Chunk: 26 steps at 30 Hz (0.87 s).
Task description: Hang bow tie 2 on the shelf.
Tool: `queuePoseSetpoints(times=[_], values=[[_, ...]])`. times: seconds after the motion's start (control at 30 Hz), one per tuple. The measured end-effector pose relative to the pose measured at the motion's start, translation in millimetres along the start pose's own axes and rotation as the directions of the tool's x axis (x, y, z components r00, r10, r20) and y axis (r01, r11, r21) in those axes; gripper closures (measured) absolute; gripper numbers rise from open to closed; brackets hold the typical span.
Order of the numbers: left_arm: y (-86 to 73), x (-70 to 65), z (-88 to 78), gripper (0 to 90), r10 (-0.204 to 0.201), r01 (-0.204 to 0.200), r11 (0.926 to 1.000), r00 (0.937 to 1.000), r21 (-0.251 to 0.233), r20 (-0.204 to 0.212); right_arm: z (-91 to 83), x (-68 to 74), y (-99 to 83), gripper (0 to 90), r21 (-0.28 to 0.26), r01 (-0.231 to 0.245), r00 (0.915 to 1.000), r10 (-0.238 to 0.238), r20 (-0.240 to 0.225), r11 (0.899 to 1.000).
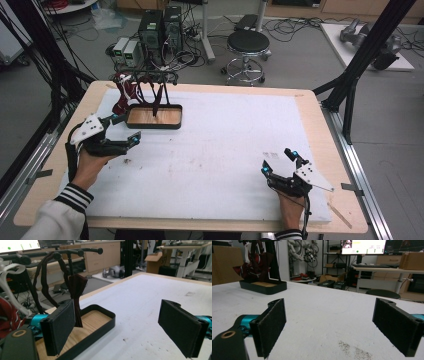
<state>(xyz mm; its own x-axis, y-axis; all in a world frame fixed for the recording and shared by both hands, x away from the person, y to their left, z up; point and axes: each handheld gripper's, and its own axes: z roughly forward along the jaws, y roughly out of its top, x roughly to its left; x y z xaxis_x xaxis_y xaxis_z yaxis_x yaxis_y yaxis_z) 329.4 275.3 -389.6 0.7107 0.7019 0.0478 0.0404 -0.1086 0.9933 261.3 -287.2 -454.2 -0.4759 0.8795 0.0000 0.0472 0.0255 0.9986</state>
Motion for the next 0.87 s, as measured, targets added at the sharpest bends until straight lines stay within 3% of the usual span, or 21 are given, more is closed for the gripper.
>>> queuePoseSetpoints(times=[0.17,0.4,0.5,0.67,0.73,0.87], values=[[-19.9,-3.7,-17.7,14.7,-0.047,0.046,0.9974,0.9987,-0.055,-0.017,-0.1,0.2,0.0,10.9,-0.001,0.0,1.0,0.0,0.003,1.0],[-45.0,-15.7,-34.6,14.7,-0.038,0.034,0.9967,0.9978,-0.074,-0.055,-0.2,0.2,-0.1,10.9,-0.002,0.001,1.0,-0.001,0.004,1.0],[-56.5,-22.1,-39.9,14.8,-0.043,0.035,0.994,0.9961,-0.103,-0.078,-0.4,0.6,0.0,10.9,-0.001,-0.001,1.0,0.001,0.006,1.0],[-68.6,-24.5,-44.4,14.8,-0.055,0.043,0.9926,0.9929,-0.113,-0.105,-0.8,0.6,-0.2,10.9,-0.004,-0.004,1.0,0.004,0.007,1.0],[-69.7,-24.6,-46.8,14.8,-0.06,0.043,0.989,0.9917,-0.142,-0.114,-0.7,-0.2,-0.3,10.9,-0.007,-0.008,0.9999,0.008,0.008,1.0],[-70.0,-25.1,-46.6,14.8,-0.053,0.036,0.9898,0.9917,-0.138,-0.118,-1.2,0.2,-0.5,10.9,-0.013,0.0,1.0,0.001,0.008,1.0]])
